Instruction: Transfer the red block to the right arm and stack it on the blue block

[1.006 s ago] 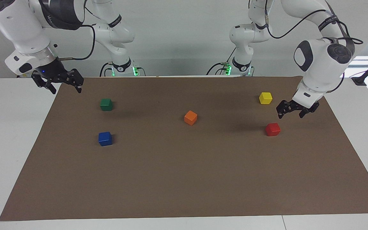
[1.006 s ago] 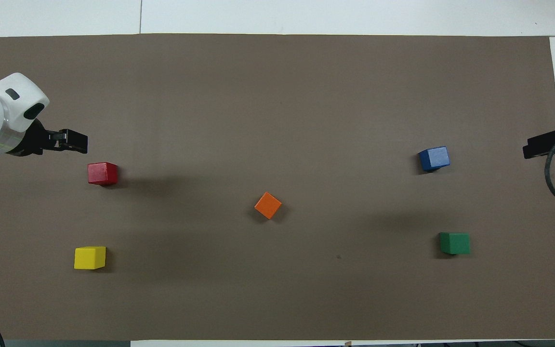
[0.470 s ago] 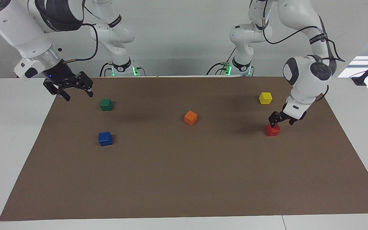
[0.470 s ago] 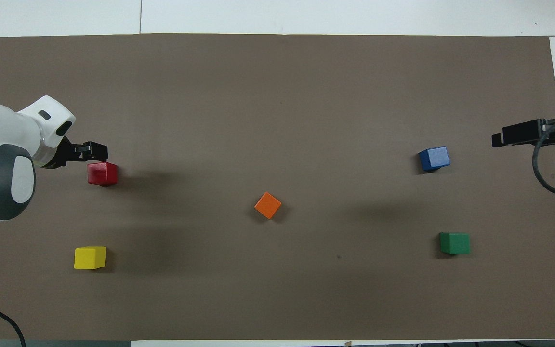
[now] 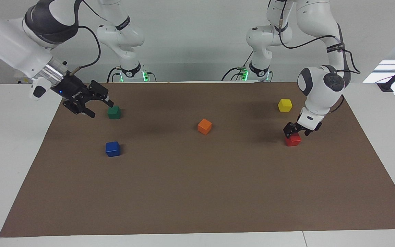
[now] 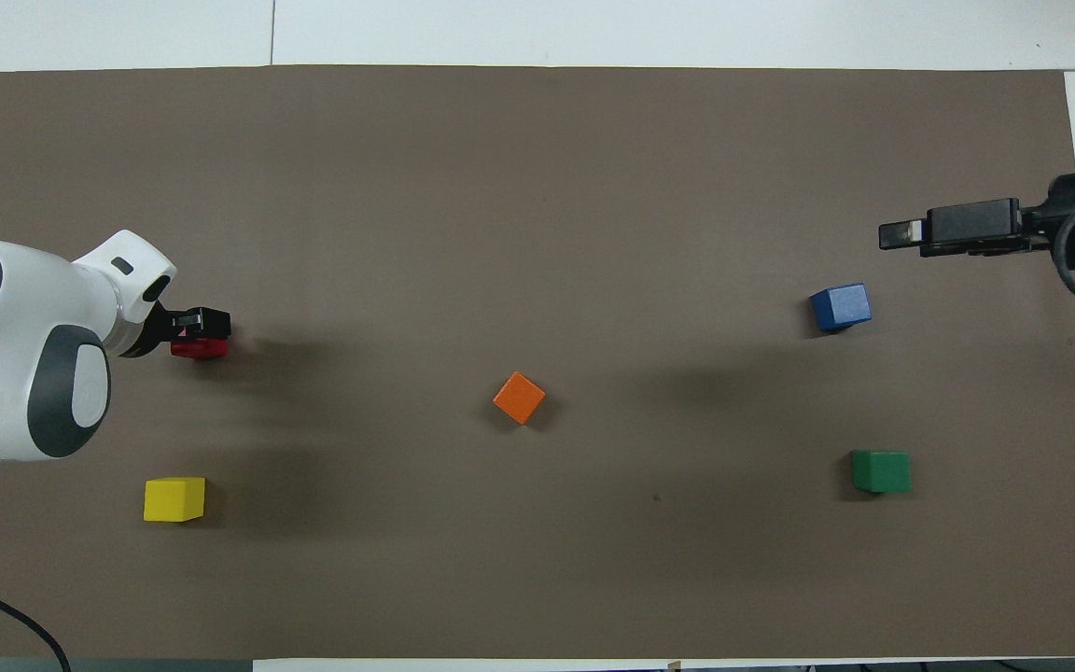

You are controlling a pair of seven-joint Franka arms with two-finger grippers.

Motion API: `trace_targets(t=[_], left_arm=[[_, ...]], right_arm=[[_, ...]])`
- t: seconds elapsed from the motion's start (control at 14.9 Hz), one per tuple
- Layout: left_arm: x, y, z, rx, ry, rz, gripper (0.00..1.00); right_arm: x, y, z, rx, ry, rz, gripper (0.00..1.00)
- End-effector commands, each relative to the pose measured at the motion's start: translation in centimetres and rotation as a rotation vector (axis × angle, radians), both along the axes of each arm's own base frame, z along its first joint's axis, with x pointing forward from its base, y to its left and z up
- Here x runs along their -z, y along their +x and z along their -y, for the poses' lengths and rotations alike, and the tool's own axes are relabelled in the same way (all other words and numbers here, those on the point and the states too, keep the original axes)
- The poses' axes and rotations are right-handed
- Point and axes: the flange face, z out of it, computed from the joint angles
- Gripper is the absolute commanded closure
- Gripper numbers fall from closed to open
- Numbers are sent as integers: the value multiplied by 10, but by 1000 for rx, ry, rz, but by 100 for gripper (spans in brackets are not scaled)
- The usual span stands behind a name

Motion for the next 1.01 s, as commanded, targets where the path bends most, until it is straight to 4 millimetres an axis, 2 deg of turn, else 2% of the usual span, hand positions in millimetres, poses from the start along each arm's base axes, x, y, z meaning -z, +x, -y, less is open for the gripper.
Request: trace_targets(t=[0.0, 0.27, 0.4, 0.47, 0.54, 0.6, 0.67, 0.74, 0.94], left_arm=[[14, -2, -1, -22, -7, 21, 0], [23, 1, -1, -29, -9, 20, 0], [30, 2, 2, -35, -9, 11, 10], [30, 3, 4, -35, -10, 11, 22], [32, 3, 4, -37, -10, 9, 40], [33, 2, 5, -37, -9, 2, 78], [32, 3, 2, -40, -8, -6, 100], [27, 6, 2, -45, -8, -20, 100], [-18, 22, 1, -78, -27, -100, 100]], right_arm=[[31, -3, 2, -1, 224, 13, 0], [82, -24, -9, 13, 517, -16, 0], [128, -30, -16, -3, 716, -49, 0], [140, -30, -17, -9, 750, -64, 0], [146, -33, -19, -11, 766, -80, 0], [149, -35, -24, -11, 808, -92, 0], [156, -37, -31, -14, 867, -114, 0], [158, -37, -35, -26, 903, -123, 0], [150, -39, -45, -61, 970, -124, 0]])
